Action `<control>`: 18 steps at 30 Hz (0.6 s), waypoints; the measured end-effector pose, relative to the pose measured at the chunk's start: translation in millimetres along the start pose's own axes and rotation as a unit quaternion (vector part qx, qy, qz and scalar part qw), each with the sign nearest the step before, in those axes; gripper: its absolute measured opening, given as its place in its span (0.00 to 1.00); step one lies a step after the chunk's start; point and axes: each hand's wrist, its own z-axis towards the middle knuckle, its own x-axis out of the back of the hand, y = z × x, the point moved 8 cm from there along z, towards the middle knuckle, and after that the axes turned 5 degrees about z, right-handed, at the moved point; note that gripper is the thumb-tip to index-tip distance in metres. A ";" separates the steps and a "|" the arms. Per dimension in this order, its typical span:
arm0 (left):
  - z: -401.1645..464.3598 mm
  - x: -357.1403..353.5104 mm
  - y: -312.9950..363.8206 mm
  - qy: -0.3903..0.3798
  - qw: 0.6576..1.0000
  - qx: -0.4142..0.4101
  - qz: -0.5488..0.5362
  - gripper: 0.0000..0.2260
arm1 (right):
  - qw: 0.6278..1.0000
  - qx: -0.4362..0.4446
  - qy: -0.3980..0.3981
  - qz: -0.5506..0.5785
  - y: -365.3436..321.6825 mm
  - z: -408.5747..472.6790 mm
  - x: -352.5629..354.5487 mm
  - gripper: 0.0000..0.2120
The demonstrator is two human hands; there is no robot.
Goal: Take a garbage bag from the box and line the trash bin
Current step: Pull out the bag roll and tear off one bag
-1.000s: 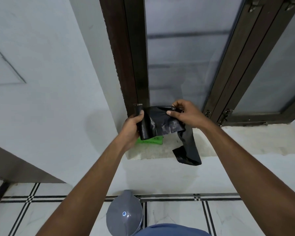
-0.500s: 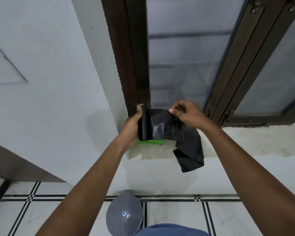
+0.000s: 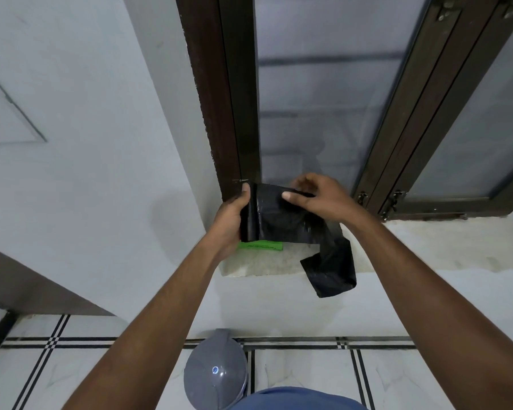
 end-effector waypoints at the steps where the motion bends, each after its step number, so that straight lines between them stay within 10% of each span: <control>1: -1.1 -2.0 1.8 -0.002 1.000 -0.008 0.007 0.25 | 1.000 -0.001 -0.009 0.016 -1.1 1.4 -5.4 0.17; 18: -4.9 7.7 3.2 0.015 1.000 0.004 -0.004 0.20 | 0.999 0.013 -0.017 -0.025 -5.7 6.0 -0.7 0.06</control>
